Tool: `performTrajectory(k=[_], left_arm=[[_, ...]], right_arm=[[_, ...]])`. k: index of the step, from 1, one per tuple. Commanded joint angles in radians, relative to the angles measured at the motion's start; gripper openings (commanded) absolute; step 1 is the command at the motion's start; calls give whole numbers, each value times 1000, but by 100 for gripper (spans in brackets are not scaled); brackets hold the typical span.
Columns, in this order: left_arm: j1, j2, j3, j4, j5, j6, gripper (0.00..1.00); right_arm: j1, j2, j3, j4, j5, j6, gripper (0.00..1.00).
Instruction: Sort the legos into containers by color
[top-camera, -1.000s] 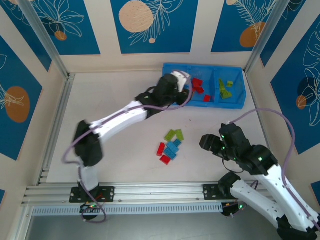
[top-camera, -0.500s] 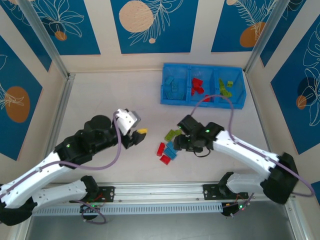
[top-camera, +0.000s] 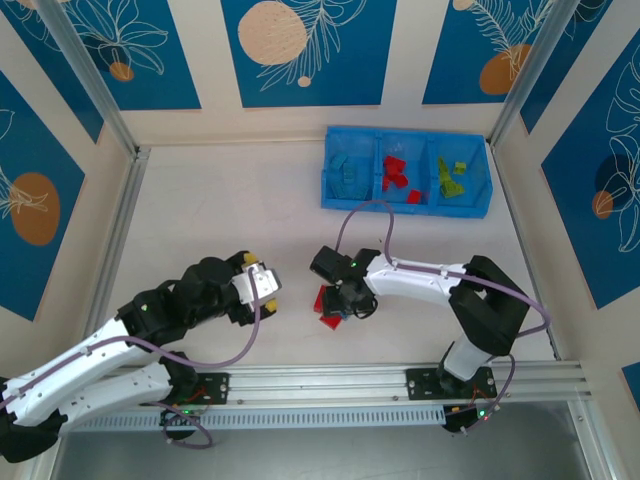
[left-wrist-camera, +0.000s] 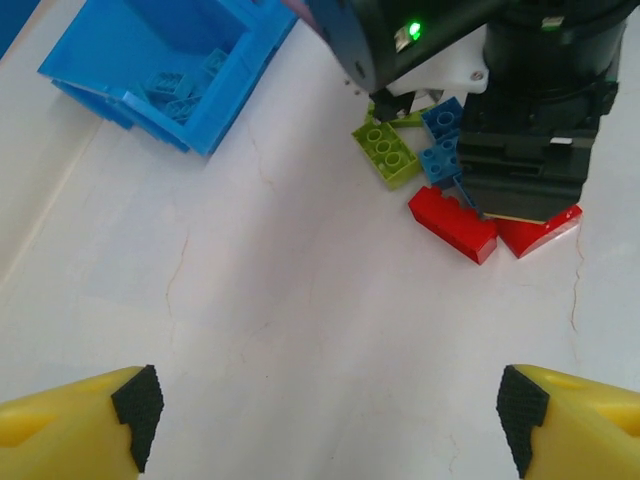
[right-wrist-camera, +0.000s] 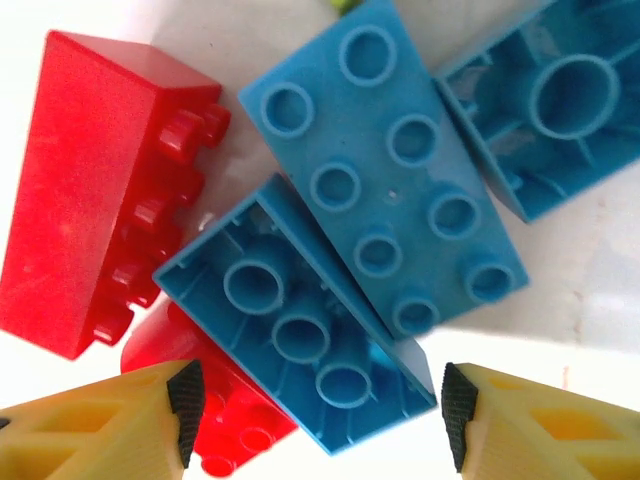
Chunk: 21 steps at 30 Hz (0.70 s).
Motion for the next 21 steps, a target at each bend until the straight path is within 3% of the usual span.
performTrajectory(k=[1,7,10,14,21], left_arm=[[14,-15,-7,16,27,27,90],[19,-17,-12,18,28,25,93],[22,-18,-14,21,37,22,94],[28,-15,-17,25,51,22,94],[41,-17,-19,25,59,19,96]], right_arm=[[-10,42,29,31,-5,5,64],[-37,67,1,70,-6,32,48],[-44,73,-5,67,7,36,50],[-45,101,18,47,32,33,60],[-49,135,44,115,52,74,51]])
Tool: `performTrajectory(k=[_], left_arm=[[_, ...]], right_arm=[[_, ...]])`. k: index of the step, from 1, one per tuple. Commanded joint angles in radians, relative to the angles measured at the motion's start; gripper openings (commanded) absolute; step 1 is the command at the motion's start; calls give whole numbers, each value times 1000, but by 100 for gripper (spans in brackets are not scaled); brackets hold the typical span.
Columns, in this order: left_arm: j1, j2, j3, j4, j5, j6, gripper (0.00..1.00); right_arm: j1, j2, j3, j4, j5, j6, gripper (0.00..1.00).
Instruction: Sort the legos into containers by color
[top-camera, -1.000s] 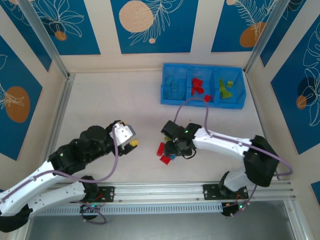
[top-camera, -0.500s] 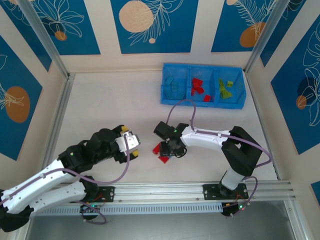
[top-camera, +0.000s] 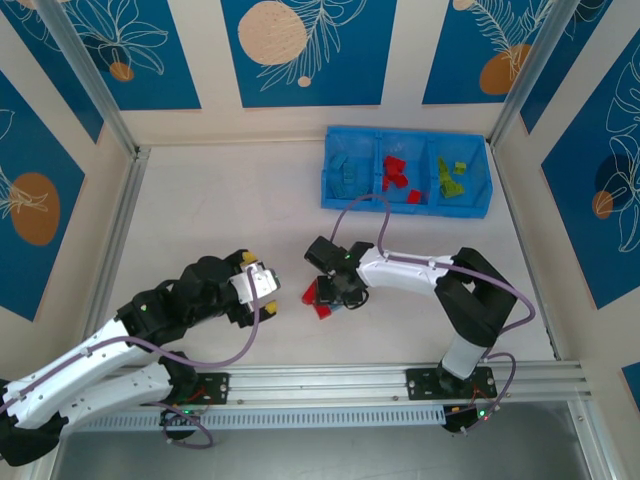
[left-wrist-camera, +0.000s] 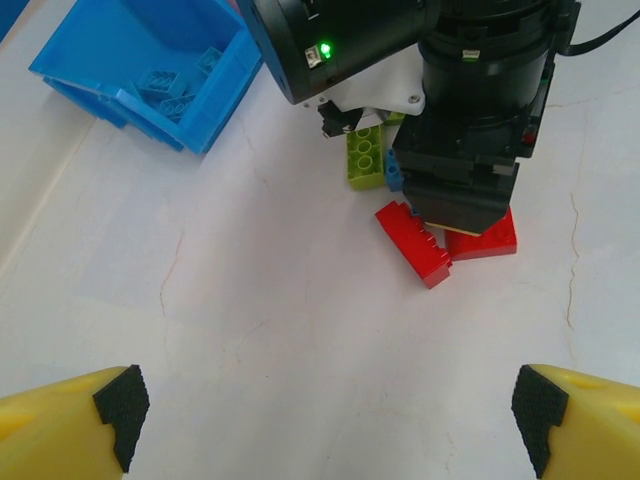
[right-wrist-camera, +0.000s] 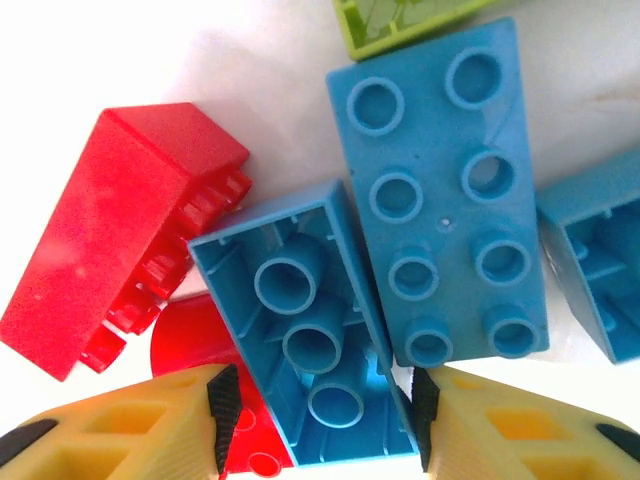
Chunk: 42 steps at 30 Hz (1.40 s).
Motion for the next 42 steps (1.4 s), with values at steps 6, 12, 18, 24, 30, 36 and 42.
performTrajectory(k=[6,12,18,24,30,36,42], left_arm=[[21,-9,-14,27,33,11,96],[31,-5,-13,25,48,7,97],[33,-5,-13,25,53,3,97],[37,1,-11,25,59,2,97],[37,-13,-18,20,84,10,99],[38,-68,-53,54,187,62,100],[44,-72,-54,60,191,75,100]], right_arm=[[-10,58,-38,37,190,120,58],[-15,33,-68,56,233,190,36],[4,39,-83,0,263,209,44],[26,78,-57,30,209,157,48],[33,94,-13,-15,249,169,26],[47,-190,-32,-55,353,125,22],[-161,-267,91,101,332,-192,22]])
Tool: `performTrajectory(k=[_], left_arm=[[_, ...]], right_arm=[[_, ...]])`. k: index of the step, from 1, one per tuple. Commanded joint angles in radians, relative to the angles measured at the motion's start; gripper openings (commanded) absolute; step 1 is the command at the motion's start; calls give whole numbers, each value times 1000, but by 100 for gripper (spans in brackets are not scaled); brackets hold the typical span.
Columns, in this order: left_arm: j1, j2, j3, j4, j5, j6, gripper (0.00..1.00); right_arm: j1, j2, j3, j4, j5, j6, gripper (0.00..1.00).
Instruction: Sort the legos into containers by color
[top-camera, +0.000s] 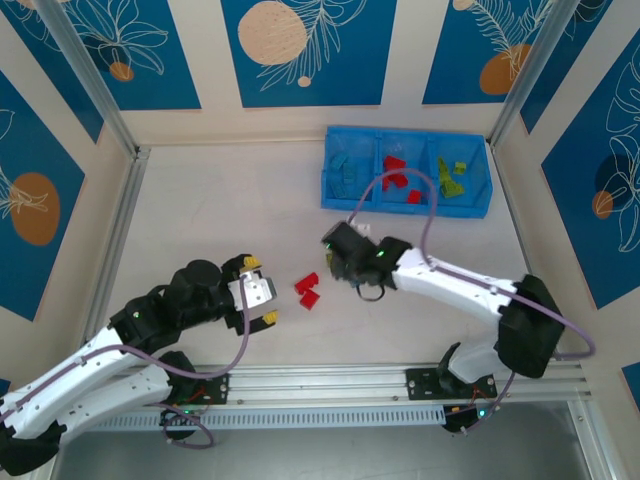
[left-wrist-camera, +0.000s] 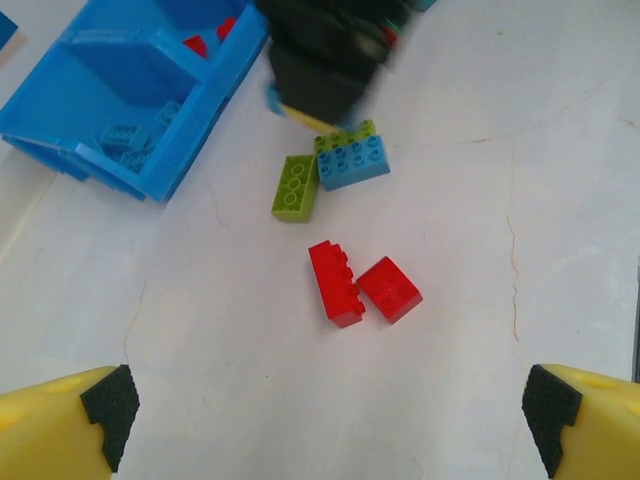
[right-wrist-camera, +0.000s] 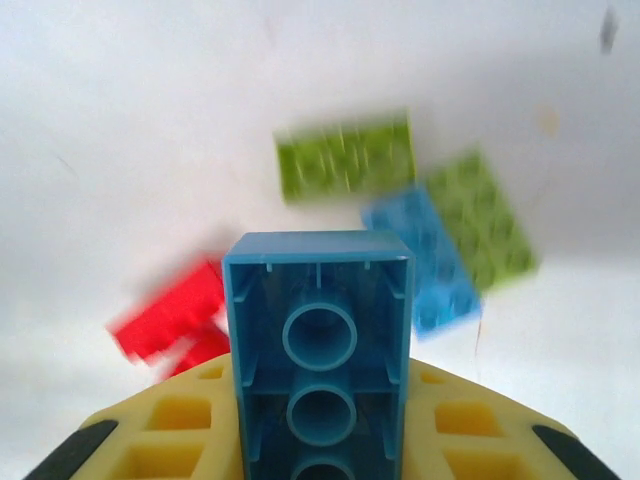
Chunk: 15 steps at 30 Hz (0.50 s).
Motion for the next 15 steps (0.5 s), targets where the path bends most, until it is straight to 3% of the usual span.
performTrajectory(k=[1,4,9,11,15], left_arm=[[15,-6,-9,23,34,23,100],[19,-9,-9,24,18,23,100],[23,-19,-12,22,-5,26,100],[23,-23,-13,20,-17,28,100],[25,-32,-18,22,-28,31,100]], right_arm=[[-152,72,111,112,18,-210,22],[-275,253,282,139,-21,-302,21],[-377,568,623,78,-75,-363,21],[-401,680,771,13,-80,-368,24],[-422,837,1051,-139,-112,-371,42]])
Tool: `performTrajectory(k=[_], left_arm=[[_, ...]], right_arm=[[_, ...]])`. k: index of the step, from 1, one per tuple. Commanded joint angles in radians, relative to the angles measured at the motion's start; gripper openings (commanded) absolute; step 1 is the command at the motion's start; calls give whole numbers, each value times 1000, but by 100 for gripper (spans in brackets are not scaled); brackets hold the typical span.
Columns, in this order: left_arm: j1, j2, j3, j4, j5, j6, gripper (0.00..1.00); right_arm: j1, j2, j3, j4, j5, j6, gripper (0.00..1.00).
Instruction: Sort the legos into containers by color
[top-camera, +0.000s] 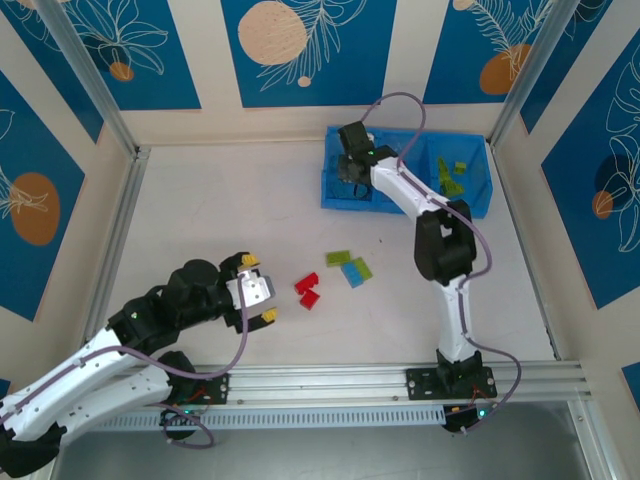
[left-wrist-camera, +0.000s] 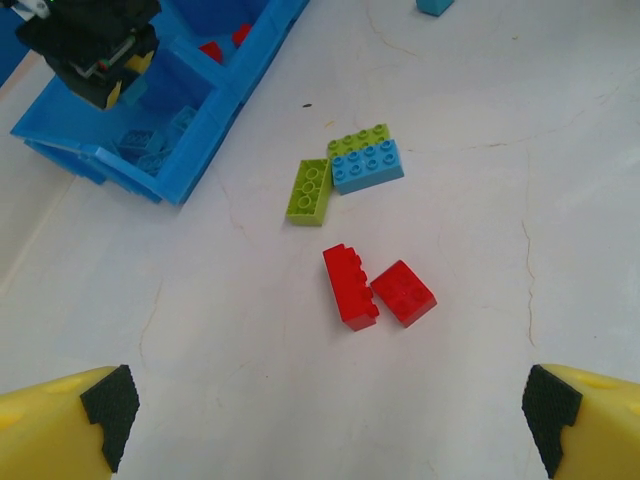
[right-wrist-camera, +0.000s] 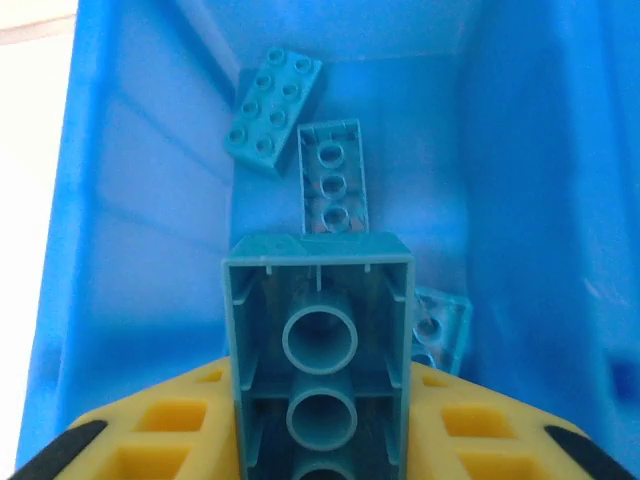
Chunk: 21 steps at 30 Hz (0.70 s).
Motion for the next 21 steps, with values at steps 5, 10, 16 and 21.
performTrajectory(k=[5,10,16,21], left_arm=[[14,-17,-20,13,-7,18,100],[14,-13,-23,15,5,14,100],[14,4,-21,17,27,13,100],[14,20,-19,19,49,14,100]], right_arm=[[1,5,247,-230,-46,-44,50],[12,-295,-38,-173,-57,-13,49],[5,-866,-688,-65,29,151,52],[-139,-1214,-1058,-162,56,281,58]])
